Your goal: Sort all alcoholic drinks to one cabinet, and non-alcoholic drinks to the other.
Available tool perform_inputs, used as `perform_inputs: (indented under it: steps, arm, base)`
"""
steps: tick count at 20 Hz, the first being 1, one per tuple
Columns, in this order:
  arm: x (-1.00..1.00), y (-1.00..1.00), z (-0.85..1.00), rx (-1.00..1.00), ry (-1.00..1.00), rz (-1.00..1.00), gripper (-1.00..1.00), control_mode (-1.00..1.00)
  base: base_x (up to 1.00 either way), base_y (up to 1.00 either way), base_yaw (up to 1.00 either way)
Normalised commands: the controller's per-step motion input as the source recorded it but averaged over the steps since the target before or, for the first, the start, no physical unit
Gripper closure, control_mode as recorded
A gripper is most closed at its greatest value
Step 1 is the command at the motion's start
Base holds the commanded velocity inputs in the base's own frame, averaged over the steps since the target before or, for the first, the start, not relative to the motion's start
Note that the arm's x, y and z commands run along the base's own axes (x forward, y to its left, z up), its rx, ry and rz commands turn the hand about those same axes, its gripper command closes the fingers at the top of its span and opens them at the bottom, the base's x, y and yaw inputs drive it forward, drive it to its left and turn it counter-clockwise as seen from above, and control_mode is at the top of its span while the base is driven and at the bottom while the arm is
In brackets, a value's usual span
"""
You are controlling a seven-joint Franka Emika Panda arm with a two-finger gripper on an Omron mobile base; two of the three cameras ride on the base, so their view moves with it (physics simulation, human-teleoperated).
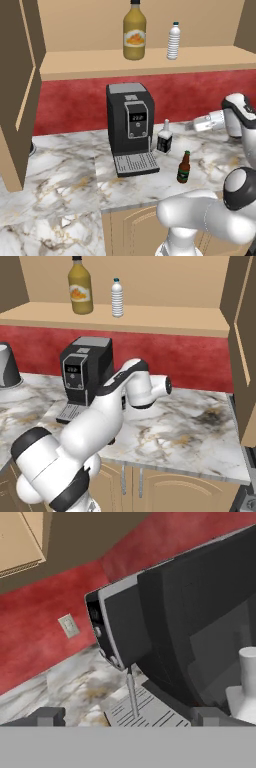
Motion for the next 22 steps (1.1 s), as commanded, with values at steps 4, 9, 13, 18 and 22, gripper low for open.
perform_inputs:
  steps: [4, 9, 13, 18, 22]
  arm:
    - [0.23, 0.0, -0.14, 0.0, 0.0, 0.05, -1.0, -1.0]
    - [0.23, 0.0, -0.12, 0.0, 0.0, 0.06, -1.0, -1.0]
    - [0.31, 0.0, -0.11, 0.0, -0.01, 0.06, -1.0, -1.0]
    - [0.24, 0.0, -0.11, 0.0, -0.08, 0.07, -1.0, -1.0]
    - [0.12, 0.0, -0.14, 0.0, -0.11, 0.07, -1.0, -1.0]
  base:
    - [0.0, 0.0, 0.0]
    - [0.0, 0.0, 0.0]
    - [0.0, 0.0, 0.0]
    - [0.0, 0.0, 0.0]
    - [0.0, 0.0, 0.0]
